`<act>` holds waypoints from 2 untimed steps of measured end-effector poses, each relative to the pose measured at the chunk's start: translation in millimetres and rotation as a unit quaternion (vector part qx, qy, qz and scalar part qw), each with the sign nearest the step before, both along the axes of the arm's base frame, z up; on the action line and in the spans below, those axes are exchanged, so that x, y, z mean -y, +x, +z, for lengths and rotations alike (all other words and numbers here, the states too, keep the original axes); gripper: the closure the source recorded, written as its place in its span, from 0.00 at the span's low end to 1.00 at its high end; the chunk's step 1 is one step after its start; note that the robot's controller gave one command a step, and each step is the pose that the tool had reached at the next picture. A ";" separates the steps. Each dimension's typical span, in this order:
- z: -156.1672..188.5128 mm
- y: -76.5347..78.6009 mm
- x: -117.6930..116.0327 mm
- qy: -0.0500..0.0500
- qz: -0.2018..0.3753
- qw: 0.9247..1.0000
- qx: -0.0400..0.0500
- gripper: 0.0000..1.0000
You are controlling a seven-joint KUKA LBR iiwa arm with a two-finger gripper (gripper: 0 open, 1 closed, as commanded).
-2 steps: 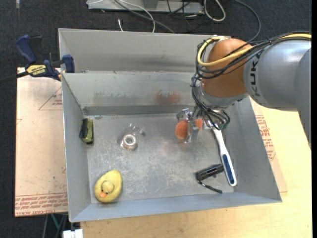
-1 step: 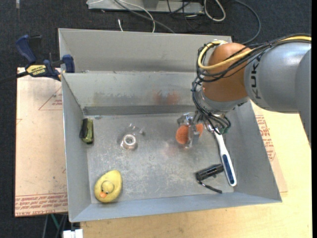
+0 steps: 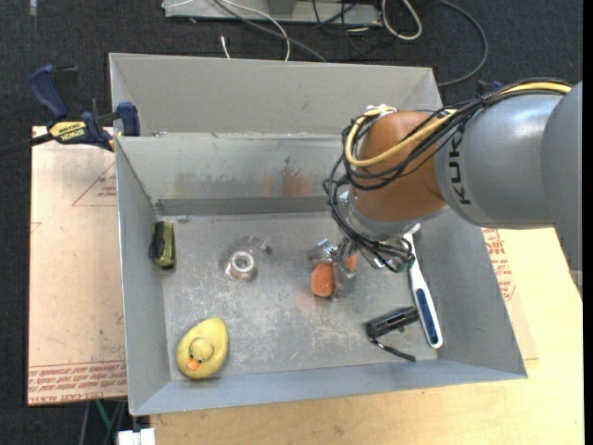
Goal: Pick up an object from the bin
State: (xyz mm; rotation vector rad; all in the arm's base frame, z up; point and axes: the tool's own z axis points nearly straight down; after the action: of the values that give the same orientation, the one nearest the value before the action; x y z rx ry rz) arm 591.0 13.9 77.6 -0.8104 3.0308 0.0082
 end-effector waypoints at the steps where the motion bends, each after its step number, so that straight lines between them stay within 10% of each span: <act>1: -0.1 -5.4 -3.4 0.001 -0.007 1.000 -0.007 1.00; 2: 22.9 -28.0 18.1 0.001 0.156 0.988 -0.002 1.00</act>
Offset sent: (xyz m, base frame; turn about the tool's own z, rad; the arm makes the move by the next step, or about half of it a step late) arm -0.0364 -0.0252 0.0196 -0.3571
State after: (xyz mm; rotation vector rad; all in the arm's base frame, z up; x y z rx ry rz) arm 563.1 -4.2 100.4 -1.2747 2.8711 0.0148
